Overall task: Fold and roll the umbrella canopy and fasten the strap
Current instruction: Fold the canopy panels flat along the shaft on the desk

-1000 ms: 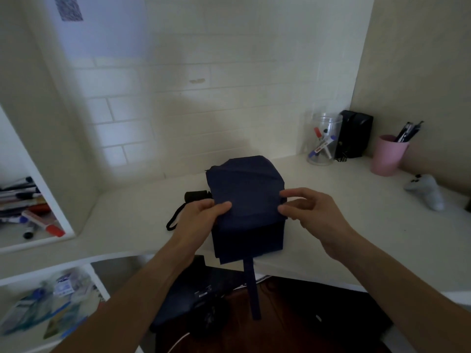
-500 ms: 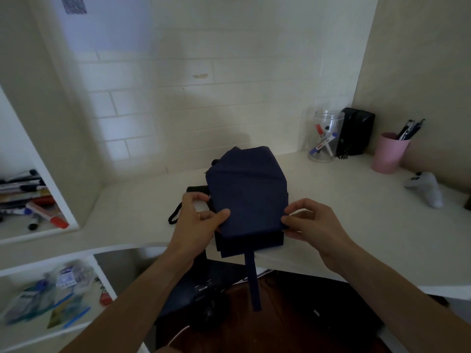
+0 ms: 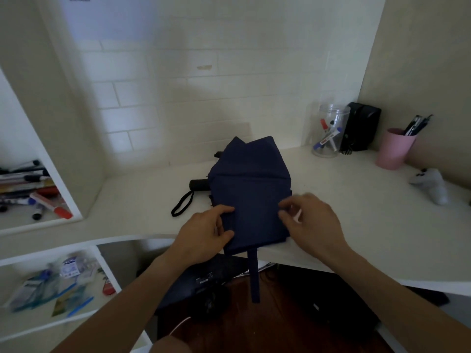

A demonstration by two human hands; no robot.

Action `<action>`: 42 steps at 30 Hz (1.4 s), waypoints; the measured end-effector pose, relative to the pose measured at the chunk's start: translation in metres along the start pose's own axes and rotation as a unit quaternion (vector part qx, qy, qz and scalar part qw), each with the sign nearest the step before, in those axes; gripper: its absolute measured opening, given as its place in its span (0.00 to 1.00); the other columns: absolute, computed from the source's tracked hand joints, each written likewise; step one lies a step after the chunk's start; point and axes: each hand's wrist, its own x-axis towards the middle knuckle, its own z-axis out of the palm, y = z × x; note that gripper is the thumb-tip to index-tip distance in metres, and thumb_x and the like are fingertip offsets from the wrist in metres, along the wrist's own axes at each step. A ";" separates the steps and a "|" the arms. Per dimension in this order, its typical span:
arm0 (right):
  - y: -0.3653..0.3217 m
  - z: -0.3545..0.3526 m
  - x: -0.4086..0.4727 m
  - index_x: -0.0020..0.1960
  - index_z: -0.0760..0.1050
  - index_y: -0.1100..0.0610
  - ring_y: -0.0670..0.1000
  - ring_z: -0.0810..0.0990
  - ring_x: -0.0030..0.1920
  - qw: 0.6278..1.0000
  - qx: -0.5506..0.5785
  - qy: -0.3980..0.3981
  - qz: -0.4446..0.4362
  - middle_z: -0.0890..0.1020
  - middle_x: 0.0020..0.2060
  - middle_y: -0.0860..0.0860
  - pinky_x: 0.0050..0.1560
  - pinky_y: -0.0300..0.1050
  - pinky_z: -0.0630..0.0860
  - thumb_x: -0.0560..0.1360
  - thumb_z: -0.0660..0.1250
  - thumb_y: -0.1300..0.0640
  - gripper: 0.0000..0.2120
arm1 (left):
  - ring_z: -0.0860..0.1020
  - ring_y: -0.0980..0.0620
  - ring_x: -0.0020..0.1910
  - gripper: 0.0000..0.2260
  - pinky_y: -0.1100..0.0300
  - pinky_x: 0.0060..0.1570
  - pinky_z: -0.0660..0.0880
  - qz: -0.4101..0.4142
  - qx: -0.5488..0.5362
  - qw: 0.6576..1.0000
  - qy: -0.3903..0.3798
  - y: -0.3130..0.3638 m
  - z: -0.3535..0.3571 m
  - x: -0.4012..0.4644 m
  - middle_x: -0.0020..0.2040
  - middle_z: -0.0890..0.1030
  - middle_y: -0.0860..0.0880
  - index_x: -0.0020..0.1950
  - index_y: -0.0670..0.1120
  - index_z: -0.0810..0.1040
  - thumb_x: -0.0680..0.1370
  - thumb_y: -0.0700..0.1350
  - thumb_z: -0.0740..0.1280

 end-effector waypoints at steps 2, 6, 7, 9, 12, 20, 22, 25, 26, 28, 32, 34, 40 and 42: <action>-0.008 0.002 0.013 0.62 0.78 0.47 0.47 0.75 0.53 0.992 -0.017 0.019 -0.125 0.79 0.53 0.46 0.55 0.45 0.74 0.79 0.65 0.51 0.13 | 0.77 0.58 0.41 0.24 0.58 0.49 0.77 0.004 0.012 1.000 -0.004 0.000 0.001 0.002 0.41 0.78 0.58 0.73 0.54 0.72 0.77 0.50 0.71; 0.003 0.024 0.025 0.80 0.56 0.45 0.53 0.52 0.80 0.952 -0.143 -0.190 -0.194 0.58 0.80 0.49 0.79 0.51 0.52 0.82 0.54 0.41 0.27 | 0.78 0.57 0.44 0.23 0.58 0.51 0.77 -0.006 0.018 0.999 -0.034 -0.002 -0.001 0.006 0.42 0.78 0.58 0.73 0.54 0.73 0.78 0.51 0.71; 0.008 0.029 0.024 0.81 0.49 0.45 0.52 0.44 0.81 0.941 -0.163 -0.231 -0.184 0.49 0.81 0.48 0.80 0.49 0.45 0.82 0.50 0.38 0.30 | 0.79 0.56 0.44 0.22 0.58 0.51 0.77 -0.008 0.018 0.999 -0.050 -0.002 -0.003 0.007 0.42 0.78 0.58 0.72 0.53 0.74 0.78 0.52 0.70; 0.015 0.037 0.020 0.81 0.41 0.45 0.49 0.37 0.80 0.929 -0.180 -0.270 -0.179 0.41 0.81 0.46 0.77 0.45 0.37 0.77 0.41 0.32 0.36 | 0.79 0.55 0.47 0.19 0.59 0.52 0.76 0.005 0.055 0.997 -0.058 -0.003 -0.006 0.009 0.45 0.78 0.56 0.68 0.52 0.79 0.78 0.54 0.70; 0.019 0.042 0.019 0.81 0.39 0.46 0.48 0.34 0.79 0.926 -0.178 -0.280 -0.180 0.39 0.80 0.46 0.77 0.45 0.36 0.72 0.34 0.31 0.40 | 0.75 0.52 0.53 0.15 0.55 0.55 0.76 0.142 0.152 0.976 0.068 0.001 -0.007 0.018 0.52 0.76 0.51 0.60 0.51 0.83 0.80 0.56 0.65; 0.027 0.043 0.023 0.81 0.37 0.48 0.42 0.36 0.79 0.922 -0.178 -0.300 -0.169 0.38 0.80 0.43 0.79 0.46 0.41 0.79 0.42 0.32 0.36 | 0.42 0.61 0.81 0.30 0.54 0.81 0.47 0.163 0.234 0.948 -0.139 -0.028 0.014 0.026 0.83 0.45 0.59 0.82 0.59 0.42 0.82 0.67 0.44; 0.036 0.037 0.024 0.81 0.37 0.48 0.39 0.38 0.78 0.923 -0.183 -0.295 -0.163 0.38 0.79 0.40 0.80 0.44 0.42 0.77 0.41 0.28 0.39 | 0.41 0.62 0.80 0.33 0.54 0.80 0.46 0.146 0.240 0.950 -0.137 -0.037 0.013 0.023 0.82 0.43 0.60 0.82 0.60 0.42 0.80 0.71 0.42; 0.049 0.019 0.024 0.80 0.38 0.43 0.36 0.39 0.77 0.920 -0.195 -0.303 -0.155 0.39 0.79 0.37 0.80 0.44 0.44 0.75 0.40 0.25 0.40 | 0.41 0.63 0.80 0.34 0.54 0.80 0.46 0.146 0.243 0.952 -0.117 -0.039 0.013 0.021 0.82 0.43 0.61 0.82 0.61 0.42 0.79 0.73 0.41; 0.050 0.013 0.025 0.81 0.41 0.42 0.36 0.42 0.78 0.918 -0.194 -0.312 -0.148 0.42 0.79 0.36 0.80 0.44 0.46 0.75 0.42 0.25 0.40 | 0.41 0.63 0.80 0.34 0.54 0.80 0.45 0.148 0.241 0.953 -0.112 -0.038 0.014 0.020 0.82 0.43 0.61 0.82 0.61 0.42 0.79 0.72 0.41; 0.043 -0.001 0.028 0.78 0.58 0.41 0.41 0.59 0.77 0.942 -0.139 -0.288 -0.100 0.60 0.78 0.37 0.77 0.45 0.58 0.74 0.54 0.27 0.36 | 0.40 0.63 0.80 0.33 0.54 0.80 0.44 0.149 0.237 0.954 -0.112 -0.038 0.014 0.020 0.82 0.43 0.61 0.82 0.60 0.42 0.80 0.71 0.42; 0.013 -0.016 0.072 0.55 0.81 0.49 0.42 0.82 0.47 0.993 0.119 -0.009 0.013 0.84 0.47 0.44 0.48 0.39 0.78 0.72 0.74 0.44 0.15 | 0.41 0.62 0.80 0.33 0.54 0.80 0.43 0.155 0.234 0.954 -0.107 -0.039 0.014 0.020 0.83 0.43 0.60 0.82 0.60 0.42 0.80 0.71 0.43; 0.004 -0.016 0.103 0.57 0.78 0.50 0.44 0.82 0.44 0.978 0.186 -0.010 0.092 0.83 0.45 0.47 0.38 0.36 0.75 0.72 0.75 0.47 0.17 | 0.41 0.62 0.80 0.33 0.54 0.80 0.43 0.156 0.232 0.954 -0.110 -0.039 0.014 0.020 0.83 0.43 0.60 0.82 0.60 0.42 0.80 0.71 0.43; -0.010 -0.002 0.150 0.70 0.71 0.48 0.55 0.85 0.53 0.903 0.394 -0.109 0.134 0.84 0.53 0.57 0.52 0.51 0.83 0.69 0.79 0.60 0.33 | 0.40 0.61 0.80 0.33 0.53 0.80 0.43 0.156 0.236 0.953 -0.108 -0.037 0.013 0.018 0.83 0.43 0.59 0.82 0.60 0.42 0.80 0.72 0.41; -0.015 -0.007 0.151 0.68 0.72 0.45 0.55 0.84 0.53 0.906 0.401 -0.083 0.108 0.84 0.52 0.58 0.49 0.47 0.83 0.70 0.78 0.62 0.31 | 0.41 0.60 0.81 0.33 0.53 0.80 0.44 0.156 0.238 0.952 -0.111 -0.036 0.012 0.019 0.83 0.44 0.59 0.82 0.60 0.43 0.80 0.72 0.41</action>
